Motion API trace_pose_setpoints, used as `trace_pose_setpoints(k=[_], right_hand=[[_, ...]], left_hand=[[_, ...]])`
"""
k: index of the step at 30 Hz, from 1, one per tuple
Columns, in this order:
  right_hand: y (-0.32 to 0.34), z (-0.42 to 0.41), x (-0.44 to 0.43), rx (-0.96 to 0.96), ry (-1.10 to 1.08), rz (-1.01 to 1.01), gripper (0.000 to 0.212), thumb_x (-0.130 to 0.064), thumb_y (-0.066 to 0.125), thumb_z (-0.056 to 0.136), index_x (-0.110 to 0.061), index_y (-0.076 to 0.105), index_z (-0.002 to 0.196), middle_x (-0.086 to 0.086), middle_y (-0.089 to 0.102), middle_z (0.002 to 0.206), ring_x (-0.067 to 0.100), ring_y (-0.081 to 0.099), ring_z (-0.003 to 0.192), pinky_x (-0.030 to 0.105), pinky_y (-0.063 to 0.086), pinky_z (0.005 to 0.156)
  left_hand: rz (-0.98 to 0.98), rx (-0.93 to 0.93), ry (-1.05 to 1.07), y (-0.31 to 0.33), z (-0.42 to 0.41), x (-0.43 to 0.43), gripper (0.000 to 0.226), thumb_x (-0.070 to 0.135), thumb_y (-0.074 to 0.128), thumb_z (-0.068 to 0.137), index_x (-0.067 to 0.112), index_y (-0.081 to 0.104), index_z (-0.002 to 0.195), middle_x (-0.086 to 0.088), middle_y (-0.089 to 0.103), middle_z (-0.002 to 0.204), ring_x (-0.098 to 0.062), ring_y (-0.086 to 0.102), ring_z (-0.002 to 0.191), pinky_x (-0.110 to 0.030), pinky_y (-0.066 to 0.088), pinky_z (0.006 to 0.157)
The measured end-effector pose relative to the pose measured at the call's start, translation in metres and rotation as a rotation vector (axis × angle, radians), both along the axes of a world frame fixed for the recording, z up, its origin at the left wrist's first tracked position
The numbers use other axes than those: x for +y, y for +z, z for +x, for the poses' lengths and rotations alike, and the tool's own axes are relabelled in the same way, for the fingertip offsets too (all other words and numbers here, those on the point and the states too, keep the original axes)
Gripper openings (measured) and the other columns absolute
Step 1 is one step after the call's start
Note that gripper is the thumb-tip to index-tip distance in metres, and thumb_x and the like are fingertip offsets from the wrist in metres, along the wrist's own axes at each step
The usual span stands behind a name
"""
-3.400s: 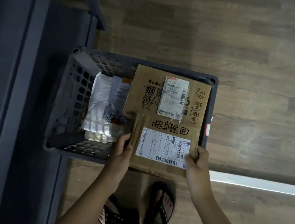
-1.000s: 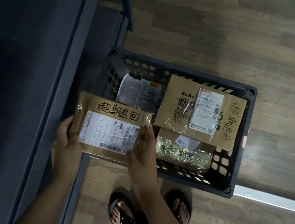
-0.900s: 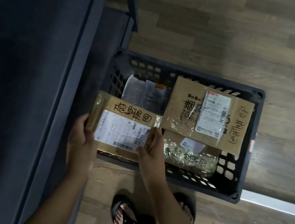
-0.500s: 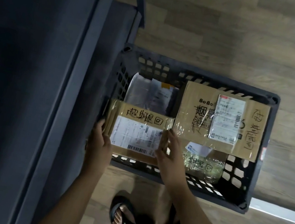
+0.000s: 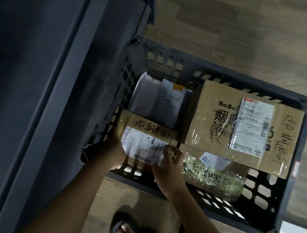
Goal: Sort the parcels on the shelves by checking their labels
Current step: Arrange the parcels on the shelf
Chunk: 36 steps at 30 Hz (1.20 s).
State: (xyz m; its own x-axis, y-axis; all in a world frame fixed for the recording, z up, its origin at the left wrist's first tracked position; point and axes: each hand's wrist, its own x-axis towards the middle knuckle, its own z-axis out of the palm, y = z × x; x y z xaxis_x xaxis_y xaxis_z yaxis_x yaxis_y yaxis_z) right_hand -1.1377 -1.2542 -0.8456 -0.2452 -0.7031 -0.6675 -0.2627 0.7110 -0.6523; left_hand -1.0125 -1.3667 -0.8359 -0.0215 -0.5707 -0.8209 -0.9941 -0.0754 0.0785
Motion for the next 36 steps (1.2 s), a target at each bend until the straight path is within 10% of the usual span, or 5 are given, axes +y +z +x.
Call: trace_pose_setpoints(k=[6,13,18,26,36], right_hand=[[-0.027,0.005,-0.012,-0.035,0.013,0.156,0.052,-0.012,0.045,0.093,-0.019,0.029,0.142,0.003,0.006,0.143,0.033,0.044,0.119,0.043,0.048,0.099],[-0.008,0.000,-0.011,-0.017,0.013,0.218,0.056,-0.018,0.051,0.092,-0.012,0.030,0.144,0.007,0.014,0.148,0.029,0.039,0.125,0.041,0.046,0.100],[0.054,-0.009,-0.004,0.091,0.028,0.203,0.047,-0.018,0.043,0.096,-0.013,0.036,0.142,0.012,0.039,0.142,0.028,0.047,0.123,0.034,0.042,0.097],[0.197,-0.007,-0.029,0.373,0.022,-0.139,0.063,-0.032,0.040,0.098,-0.021,0.009,0.152,-0.007,0.008,0.158,0.017,0.024,0.143,0.043,0.036,0.109],[0.375,0.032,-0.090,0.398,0.259,-0.425,0.057,-0.037,0.032,0.101,-0.022,0.013,0.152,-0.008,0.010,0.159,0.011,0.006,0.147,0.036,0.016,0.119]], left_hand=[[0.051,-0.055,-0.023,-0.029,0.004,-0.006,0.080,0.001,0.039,0.092,0.015,-0.013,0.151,-0.015,0.017,0.157,-0.030,0.056,0.105,-0.030,0.047,0.062],[-0.010,0.018,0.031,-0.011,0.001,0.001,0.060,0.013,0.044,0.093,0.008,0.020,0.148,-0.016,0.040,0.146,-0.033,0.054,0.118,-0.032,0.046,0.078],[-0.098,0.105,-0.086,0.050,-0.001,0.012,0.051,0.031,0.038,0.094,0.016,0.032,0.143,-0.011,0.044,0.144,-0.032,0.051,0.123,-0.045,0.043,0.099],[-0.379,0.237,0.058,0.201,-0.012,0.008,0.067,0.033,0.039,0.098,0.014,0.007,0.152,-0.011,0.021,0.157,-0.029,0.029,0.140,-0.038,0.028,0.110],[-0.573,0.417,0.221,0.362,0.013,0.012,0.058,0.052,0.024,0.097,0.030,0.018,0.150,0.007,0.013,0.160,-0.014,0.016,0.146,-0.040,0.020,0.117]])
